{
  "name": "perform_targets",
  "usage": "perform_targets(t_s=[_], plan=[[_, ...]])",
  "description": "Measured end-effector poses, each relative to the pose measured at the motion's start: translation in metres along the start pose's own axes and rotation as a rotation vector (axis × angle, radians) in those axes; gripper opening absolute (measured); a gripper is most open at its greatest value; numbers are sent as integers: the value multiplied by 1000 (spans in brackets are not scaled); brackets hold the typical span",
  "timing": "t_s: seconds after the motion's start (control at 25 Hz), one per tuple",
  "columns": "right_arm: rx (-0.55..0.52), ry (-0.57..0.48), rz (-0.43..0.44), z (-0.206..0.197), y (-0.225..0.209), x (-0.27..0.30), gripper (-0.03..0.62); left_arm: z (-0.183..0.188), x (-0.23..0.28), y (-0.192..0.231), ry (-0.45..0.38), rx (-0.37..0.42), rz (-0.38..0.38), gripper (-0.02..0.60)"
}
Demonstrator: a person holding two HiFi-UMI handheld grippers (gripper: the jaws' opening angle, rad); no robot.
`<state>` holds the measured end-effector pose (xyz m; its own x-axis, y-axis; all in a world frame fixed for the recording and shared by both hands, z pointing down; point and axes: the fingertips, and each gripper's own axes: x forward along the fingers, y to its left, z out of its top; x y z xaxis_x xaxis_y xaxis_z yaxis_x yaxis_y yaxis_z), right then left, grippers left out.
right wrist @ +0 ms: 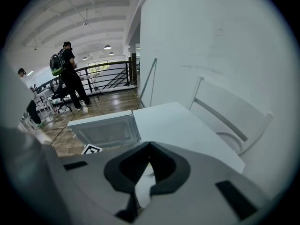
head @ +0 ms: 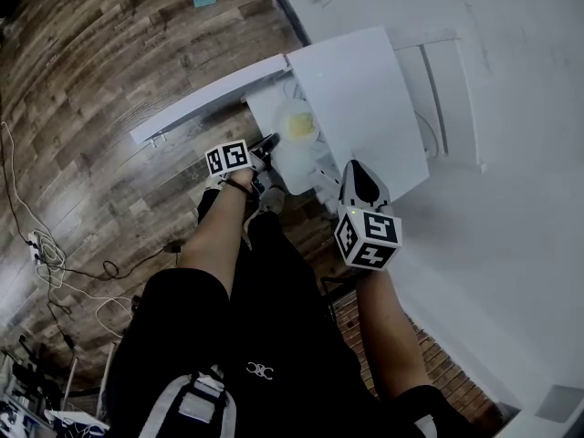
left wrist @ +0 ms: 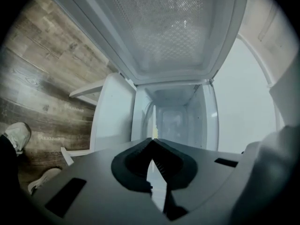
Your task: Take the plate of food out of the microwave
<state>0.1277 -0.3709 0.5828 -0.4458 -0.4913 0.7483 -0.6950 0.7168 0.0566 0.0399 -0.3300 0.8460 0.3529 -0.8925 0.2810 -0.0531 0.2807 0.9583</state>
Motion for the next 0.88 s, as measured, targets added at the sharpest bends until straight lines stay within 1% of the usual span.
perform_targets(t_s=[0.2,0.36,0.44,0.52,0.56,0.68,0.76,0.88], plan=[[12,-18,6,5,4,-8,14,-7,-41,-21,-15,-18,-43,8],[39,-42,10,6,5,-14,12,-10,-85,-44,-23,-25,-48,8],[39,-52,11,7,5,-18,13,-9,-107,-61,-46,-55,-57,8],[26,-60,11,7,2,-25,12,-10,-125,-86,-71,-93,-78,8],[23,-65,8,7,-1,-28,13,-10,-132,-100,-76,-95,-88,8],[55,-105,4,15,-9,-37,14,-5,-147,-148,-68,-52,-100,8],[83,-146,12,25,-11,-47,12,0,-153,-181,-67,-42,-109,8],[86,-204,12,44,-14,-66,12,7,-160,-228,-80,-13,-120,8]])
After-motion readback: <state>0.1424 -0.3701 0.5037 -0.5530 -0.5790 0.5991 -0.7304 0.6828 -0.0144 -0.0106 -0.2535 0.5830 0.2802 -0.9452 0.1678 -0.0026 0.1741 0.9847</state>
